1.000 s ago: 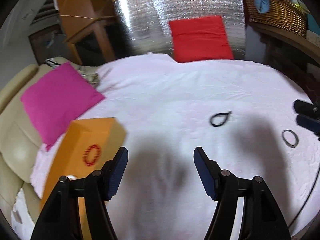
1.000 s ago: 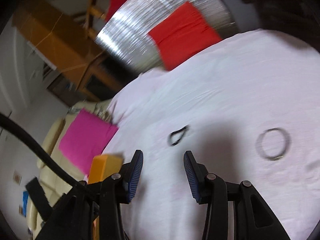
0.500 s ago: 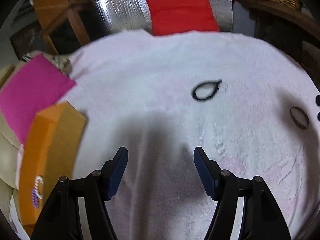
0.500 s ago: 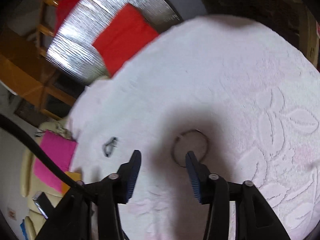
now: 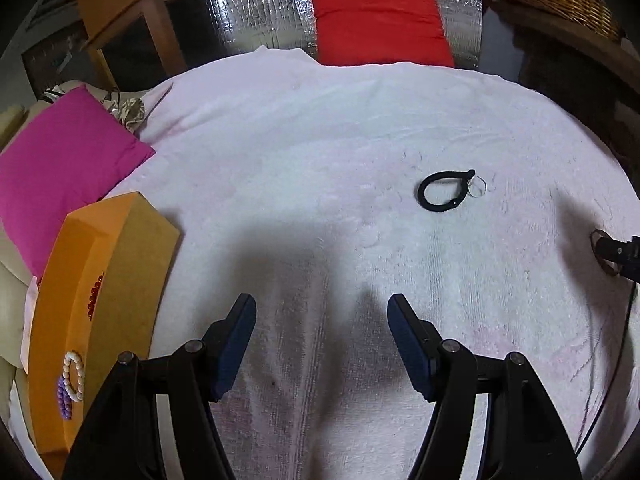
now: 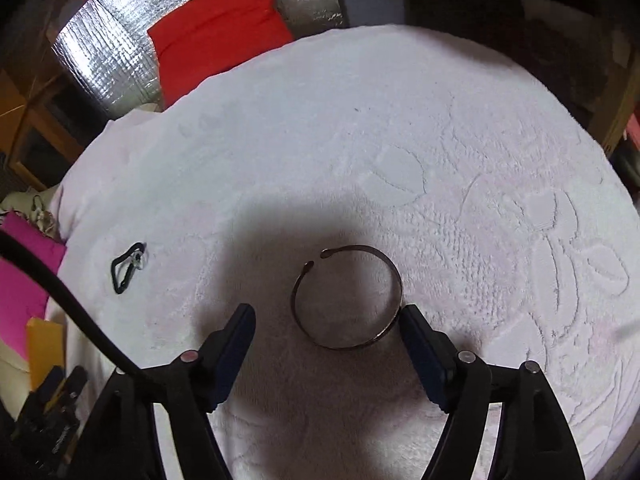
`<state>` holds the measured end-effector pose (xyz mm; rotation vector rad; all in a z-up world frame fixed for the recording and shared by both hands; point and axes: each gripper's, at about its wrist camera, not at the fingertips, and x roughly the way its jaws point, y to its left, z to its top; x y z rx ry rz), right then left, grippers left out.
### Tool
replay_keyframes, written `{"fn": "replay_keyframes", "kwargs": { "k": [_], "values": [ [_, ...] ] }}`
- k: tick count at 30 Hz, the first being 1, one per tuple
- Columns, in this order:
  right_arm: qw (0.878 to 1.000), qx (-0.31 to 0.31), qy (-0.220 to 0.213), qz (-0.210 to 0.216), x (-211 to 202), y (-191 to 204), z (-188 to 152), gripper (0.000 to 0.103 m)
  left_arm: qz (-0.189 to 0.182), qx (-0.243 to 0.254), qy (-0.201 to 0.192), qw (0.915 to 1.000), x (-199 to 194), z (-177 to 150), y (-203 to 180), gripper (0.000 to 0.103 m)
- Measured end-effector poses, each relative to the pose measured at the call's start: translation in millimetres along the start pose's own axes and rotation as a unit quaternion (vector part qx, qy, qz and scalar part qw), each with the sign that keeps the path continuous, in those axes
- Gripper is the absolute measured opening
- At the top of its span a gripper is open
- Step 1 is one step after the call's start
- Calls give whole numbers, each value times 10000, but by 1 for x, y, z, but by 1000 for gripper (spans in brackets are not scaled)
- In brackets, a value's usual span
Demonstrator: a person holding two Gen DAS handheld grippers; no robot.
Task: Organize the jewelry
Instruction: 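Grasp the silver open bangle with the right tool and lift it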
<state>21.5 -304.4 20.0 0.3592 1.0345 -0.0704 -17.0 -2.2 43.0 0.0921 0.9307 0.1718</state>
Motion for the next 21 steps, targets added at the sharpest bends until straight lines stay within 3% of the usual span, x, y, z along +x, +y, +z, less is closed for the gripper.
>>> {"fn": "replay_keyframes", "kwargs": {
  "k": [2, 5, 11, 15, 21],
  "values": [
    [9998, 9, -79, -163, 1, 2, -2, 76, -31, -9, -1, 10000, 0, 0, 2, 69],
    [9985, -88, -177, -502, 2, 7, -6, 62, -51, -15, -8, 10000, 1, 1, 4, 69],
    [9963, -287, -260, -768, 7, 16, -8, 62, -83, -85, 0, 9999, 2, 3, 5, 69],
    [9967, -225, -261, -733, 10, 23, -4, 62, -119, -88, -11, 9999, 2, 5, 2, 69],
    [9990, -364, -175, -205, 4, 43, -11, 62, -171, -111, -8, 9998, 4, 9, -3, 69]
  ]
}}
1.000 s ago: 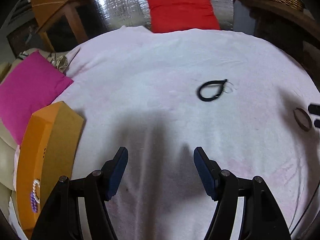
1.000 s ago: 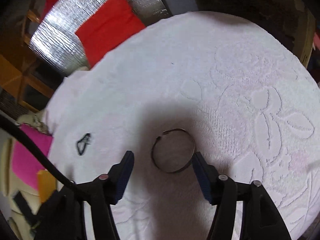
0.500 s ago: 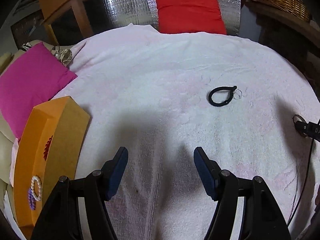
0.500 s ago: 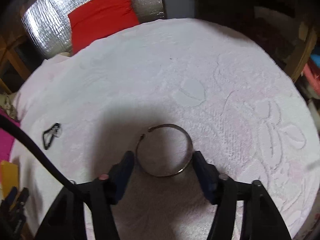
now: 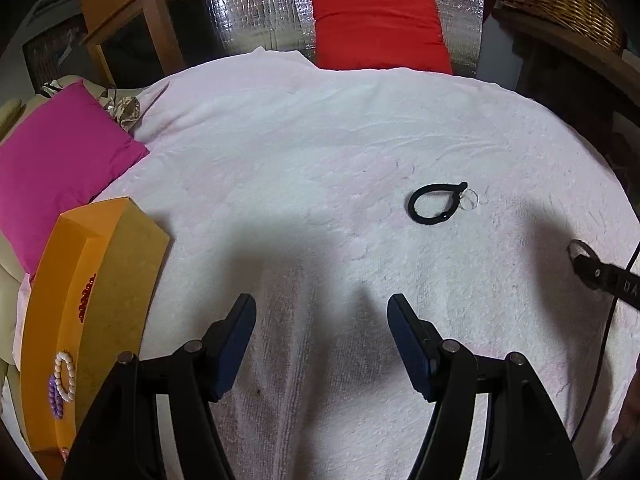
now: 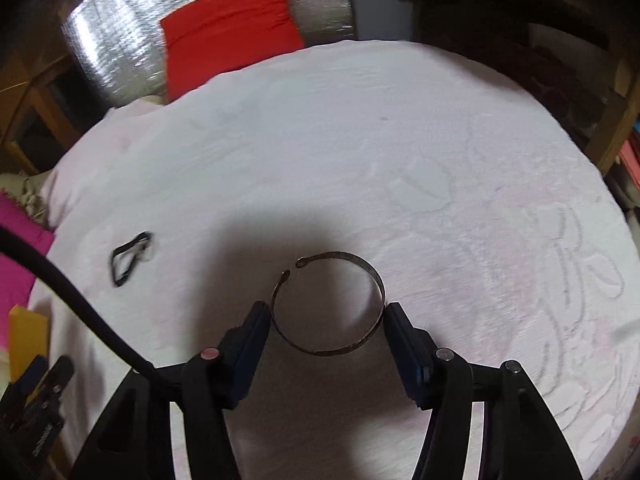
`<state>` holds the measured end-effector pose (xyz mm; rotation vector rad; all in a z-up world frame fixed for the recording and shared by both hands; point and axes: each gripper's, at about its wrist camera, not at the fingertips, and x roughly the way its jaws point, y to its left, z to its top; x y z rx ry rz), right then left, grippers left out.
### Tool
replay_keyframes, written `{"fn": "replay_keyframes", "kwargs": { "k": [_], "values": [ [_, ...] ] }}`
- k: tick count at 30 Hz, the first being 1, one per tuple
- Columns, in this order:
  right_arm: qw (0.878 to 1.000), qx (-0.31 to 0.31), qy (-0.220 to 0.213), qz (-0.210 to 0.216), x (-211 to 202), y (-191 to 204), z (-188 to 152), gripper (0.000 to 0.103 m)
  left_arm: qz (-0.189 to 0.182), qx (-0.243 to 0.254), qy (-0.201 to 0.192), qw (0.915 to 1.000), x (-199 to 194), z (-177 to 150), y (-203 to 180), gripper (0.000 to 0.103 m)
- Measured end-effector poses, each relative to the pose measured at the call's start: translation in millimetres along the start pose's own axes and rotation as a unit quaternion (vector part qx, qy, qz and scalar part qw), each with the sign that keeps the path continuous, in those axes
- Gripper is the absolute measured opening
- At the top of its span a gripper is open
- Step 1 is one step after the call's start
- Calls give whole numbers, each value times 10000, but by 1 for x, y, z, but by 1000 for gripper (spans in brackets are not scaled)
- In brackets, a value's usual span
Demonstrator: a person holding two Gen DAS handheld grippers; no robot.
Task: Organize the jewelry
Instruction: 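Grasp the silver open bangle with the right tool and lift it, then grasp the black hair tie with the left tool while the right tool holds the bangle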
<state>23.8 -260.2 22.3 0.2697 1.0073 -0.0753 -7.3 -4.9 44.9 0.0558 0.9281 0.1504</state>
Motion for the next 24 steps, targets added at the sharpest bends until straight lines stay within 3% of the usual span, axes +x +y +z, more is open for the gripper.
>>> {"fn": "replay_keyframes", "kwargs": {
  "k": [7, 13, 24],
  "values": [
    [9980, -508, -144, 359, -15, 31, -9, 62, -13, -9, 11, 10000, 3, 3, -5, 69],
    [9990, -352, -33, 279, -10, 16, -7, 62, -140, 20, 25, 9999, 14, 12, -18, 69],
    [9996, -136, 140, 189, -5, 0, -11, 62, -747, -189, -79, 9970, 46, 43, -29, 69]
  ]
}}
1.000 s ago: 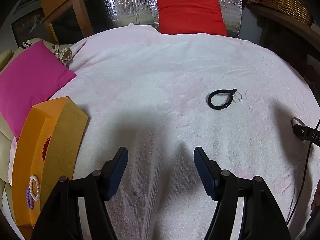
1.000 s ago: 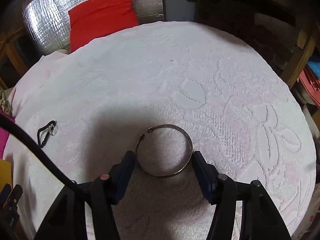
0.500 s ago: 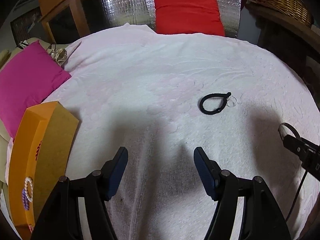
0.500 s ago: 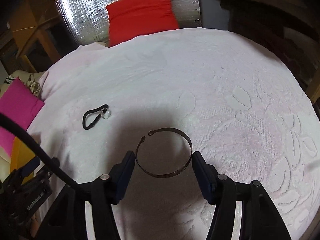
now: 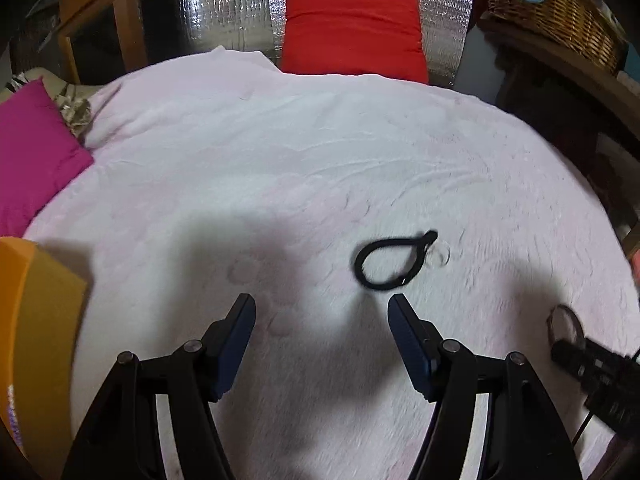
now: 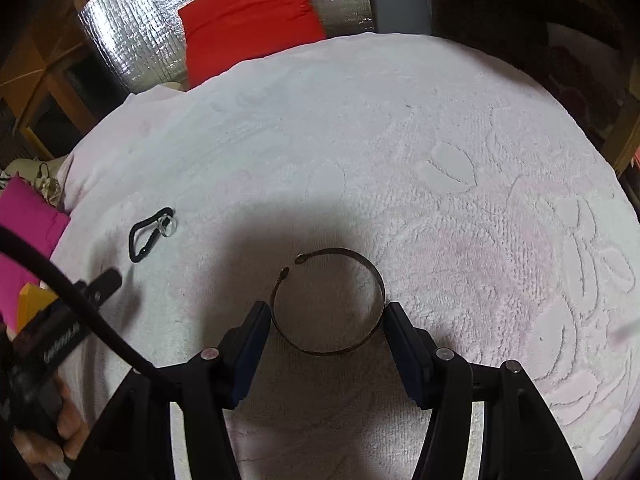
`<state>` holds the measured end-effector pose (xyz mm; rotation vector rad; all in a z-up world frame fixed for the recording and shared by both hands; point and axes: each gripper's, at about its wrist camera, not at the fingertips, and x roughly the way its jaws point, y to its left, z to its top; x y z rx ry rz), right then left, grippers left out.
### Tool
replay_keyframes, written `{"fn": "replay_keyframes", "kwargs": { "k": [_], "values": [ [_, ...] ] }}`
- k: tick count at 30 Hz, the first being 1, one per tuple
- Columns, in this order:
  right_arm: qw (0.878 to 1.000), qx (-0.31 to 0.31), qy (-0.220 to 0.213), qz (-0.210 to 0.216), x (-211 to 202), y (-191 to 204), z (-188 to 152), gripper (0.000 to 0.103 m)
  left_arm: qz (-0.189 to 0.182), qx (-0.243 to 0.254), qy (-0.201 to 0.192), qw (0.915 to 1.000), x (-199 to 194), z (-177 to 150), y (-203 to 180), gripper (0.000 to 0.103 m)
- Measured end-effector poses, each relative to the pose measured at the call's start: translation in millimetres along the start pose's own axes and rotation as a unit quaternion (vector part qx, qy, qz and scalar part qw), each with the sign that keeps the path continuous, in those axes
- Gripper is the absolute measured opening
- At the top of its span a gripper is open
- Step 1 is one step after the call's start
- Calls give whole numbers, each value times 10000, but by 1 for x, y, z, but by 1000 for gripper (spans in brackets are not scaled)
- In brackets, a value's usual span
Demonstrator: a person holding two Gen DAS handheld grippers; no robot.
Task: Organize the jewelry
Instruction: 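Grasp the black hair tie with the left tool while the right tool holds the bangle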
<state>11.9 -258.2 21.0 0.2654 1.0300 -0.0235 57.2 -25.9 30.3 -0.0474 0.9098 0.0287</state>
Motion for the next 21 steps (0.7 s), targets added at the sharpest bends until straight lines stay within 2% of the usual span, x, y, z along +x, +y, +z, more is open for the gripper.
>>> {"fn": "replay_keyframes", "kwargs": {
  "k": [11, 21],
  "values": [
    [9999, 103, 5, -92, 8, 9, 5, 62, -397, 80, 32, 9992, 26, 17, -21, 72],
    [9999, 90, -6, -91, 10, 10, 4, 62, -383, 409, -65, 9984, 36, 18, -33, 70]
  ]
}}
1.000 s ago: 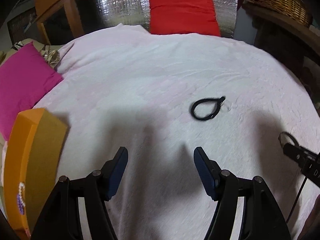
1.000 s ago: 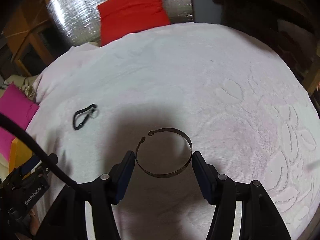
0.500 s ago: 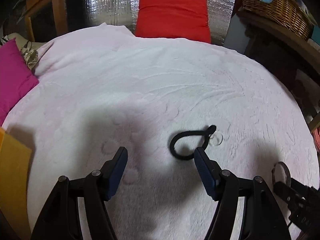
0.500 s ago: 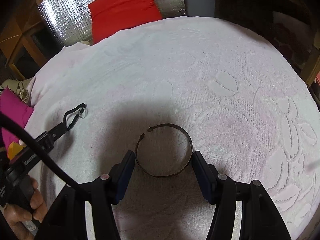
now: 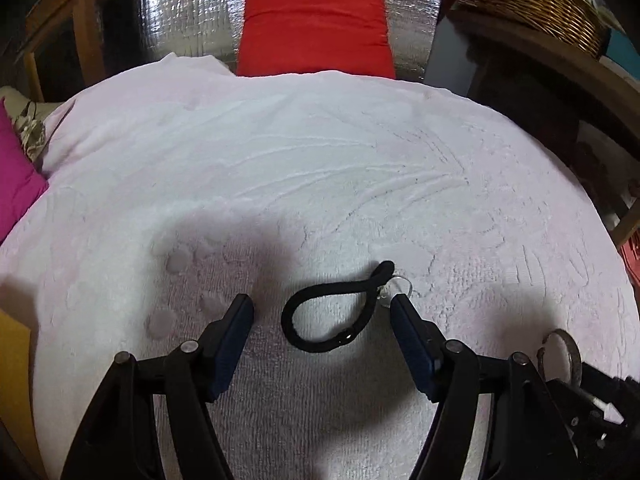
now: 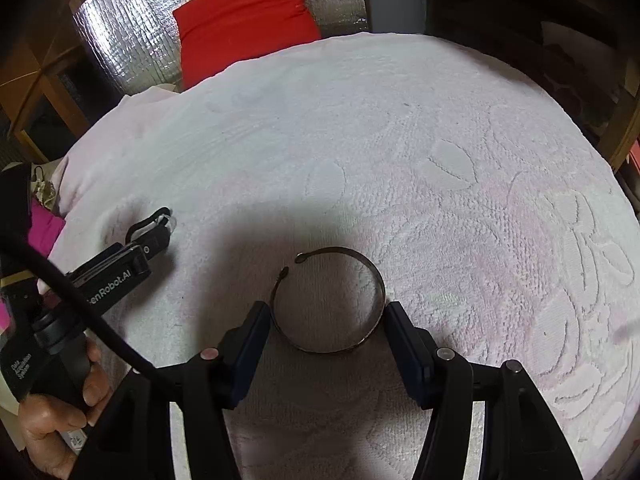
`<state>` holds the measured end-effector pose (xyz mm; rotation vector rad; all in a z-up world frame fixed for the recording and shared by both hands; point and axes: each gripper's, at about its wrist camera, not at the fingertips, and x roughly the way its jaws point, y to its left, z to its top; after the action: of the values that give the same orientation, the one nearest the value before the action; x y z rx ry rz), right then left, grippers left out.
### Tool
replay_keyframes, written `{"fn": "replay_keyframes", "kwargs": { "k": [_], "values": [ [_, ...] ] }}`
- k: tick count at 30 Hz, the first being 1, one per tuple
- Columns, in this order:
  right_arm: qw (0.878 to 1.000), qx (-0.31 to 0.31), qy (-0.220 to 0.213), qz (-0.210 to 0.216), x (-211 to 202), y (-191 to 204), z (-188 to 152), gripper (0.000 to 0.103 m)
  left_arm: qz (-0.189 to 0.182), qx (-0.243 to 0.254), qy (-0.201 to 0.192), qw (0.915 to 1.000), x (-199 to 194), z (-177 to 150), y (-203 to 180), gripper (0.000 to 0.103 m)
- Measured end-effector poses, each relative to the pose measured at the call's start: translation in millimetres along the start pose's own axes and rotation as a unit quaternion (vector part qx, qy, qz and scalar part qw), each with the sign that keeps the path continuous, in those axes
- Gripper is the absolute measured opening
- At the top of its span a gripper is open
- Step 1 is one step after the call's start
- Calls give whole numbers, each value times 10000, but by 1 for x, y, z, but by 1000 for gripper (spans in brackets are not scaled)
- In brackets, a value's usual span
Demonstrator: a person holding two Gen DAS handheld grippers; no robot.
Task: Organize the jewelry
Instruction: 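Grasp the black hair tie with the left tool while the right tool holds the bangle, then lift the hair tie with the left tool while the right tool carries the bangle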
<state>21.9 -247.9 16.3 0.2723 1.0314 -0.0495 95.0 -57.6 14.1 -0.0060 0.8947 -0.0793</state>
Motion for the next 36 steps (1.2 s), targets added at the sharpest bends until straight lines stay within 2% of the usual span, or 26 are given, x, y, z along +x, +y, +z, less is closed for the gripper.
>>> {"fn": "replay_keyframes", "kwargs": {
  "k": [2, 4, 5, 7, 9, 14, 21, 26, 36],
  "values": [
    [10000, 18, 11, -6, 0, 0, 0, 62, -81, 17, -33, 10000, -2, -1, 1, 59],
    [10000, 25, 18, -20, 0, 1, 1, 62, -150, -3, -69, 9999, -5, -1, 2, 38],
    [10000, 23, 19, -18, 0, 1, 1, 62, -210, -15, -74, 9998, -6, -1, 3, 34],
    [10000, 25, 26, 7, 0, 0, 2, 62, -296, -39, -74, 9995, -9, -2, 4, 18],
    [10000, 37, 35, 32, 0, -1, 2, 62, -390, -91, -61, 9992, -11, -3, 6, 11],
    [9999, 71, 48, 86, -3, -2, 2, 62, -615, -286, -58, 9977, -21, -5, 15, 11],
    [9992, 45, 36, 405, -10, 9, 0, 62, -620, -399, -96, 9972, -43, -13, 33, 10],
    [9984, -43, -13, 559, -17, 26, -4, 62, -406, -372, -221, 9982, -66, -21, 44, 10],
    [9968, -371, -12, 714, -19, 60, -17, 62, 321, -179, -599, 9975, -105, -32, 52, 11]
  ]
}}
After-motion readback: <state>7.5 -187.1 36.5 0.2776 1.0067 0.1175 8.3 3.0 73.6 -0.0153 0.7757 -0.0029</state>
